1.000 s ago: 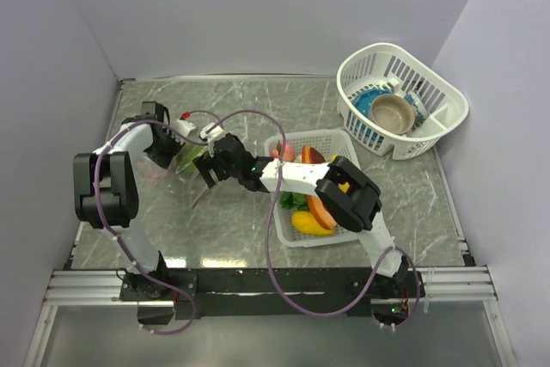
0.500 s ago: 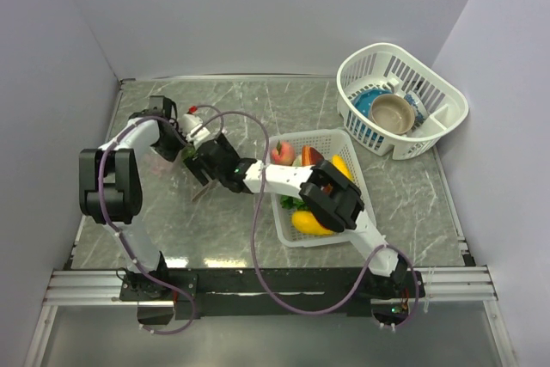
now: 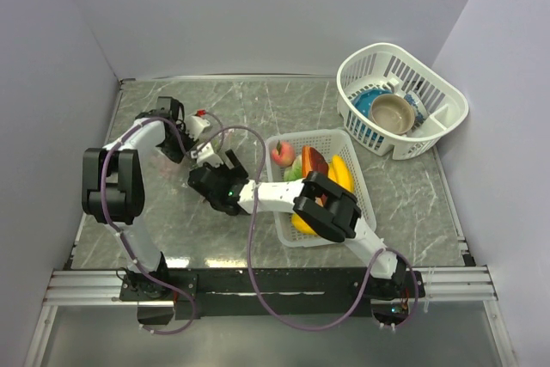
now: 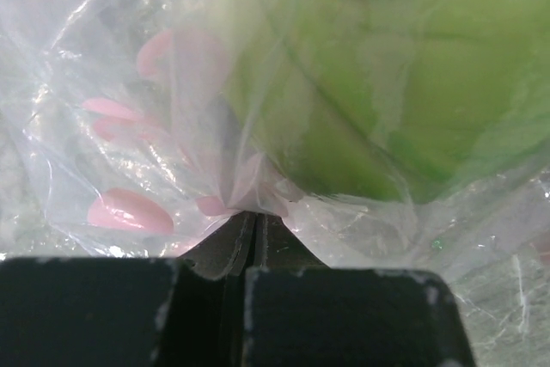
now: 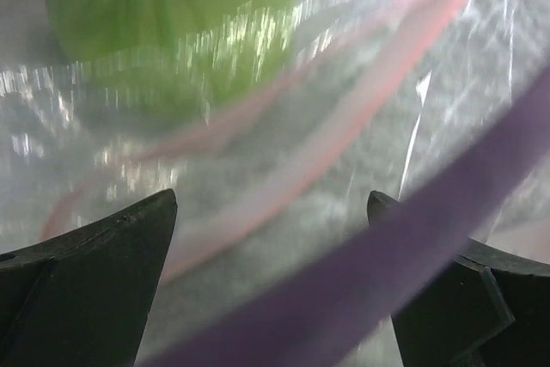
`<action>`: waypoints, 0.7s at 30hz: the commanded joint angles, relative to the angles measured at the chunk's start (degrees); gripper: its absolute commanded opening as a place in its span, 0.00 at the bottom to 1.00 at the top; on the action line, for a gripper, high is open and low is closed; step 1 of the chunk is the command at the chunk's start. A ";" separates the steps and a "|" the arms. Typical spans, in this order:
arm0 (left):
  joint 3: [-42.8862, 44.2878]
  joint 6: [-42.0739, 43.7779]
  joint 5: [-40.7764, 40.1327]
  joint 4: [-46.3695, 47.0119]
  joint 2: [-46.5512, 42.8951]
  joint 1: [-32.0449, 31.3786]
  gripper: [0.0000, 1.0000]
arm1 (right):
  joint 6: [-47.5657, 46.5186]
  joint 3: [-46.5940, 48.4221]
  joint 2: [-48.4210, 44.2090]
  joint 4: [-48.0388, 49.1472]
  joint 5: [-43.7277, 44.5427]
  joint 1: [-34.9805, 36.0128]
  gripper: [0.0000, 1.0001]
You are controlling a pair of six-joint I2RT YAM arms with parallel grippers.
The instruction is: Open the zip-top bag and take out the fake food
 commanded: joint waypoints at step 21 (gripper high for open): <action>0.84 0.67 1.84 -1.62 -1.96 -0.36 0.01 | -9.88 -4.01 -2.24 12.59 -15.97 3.31 0.97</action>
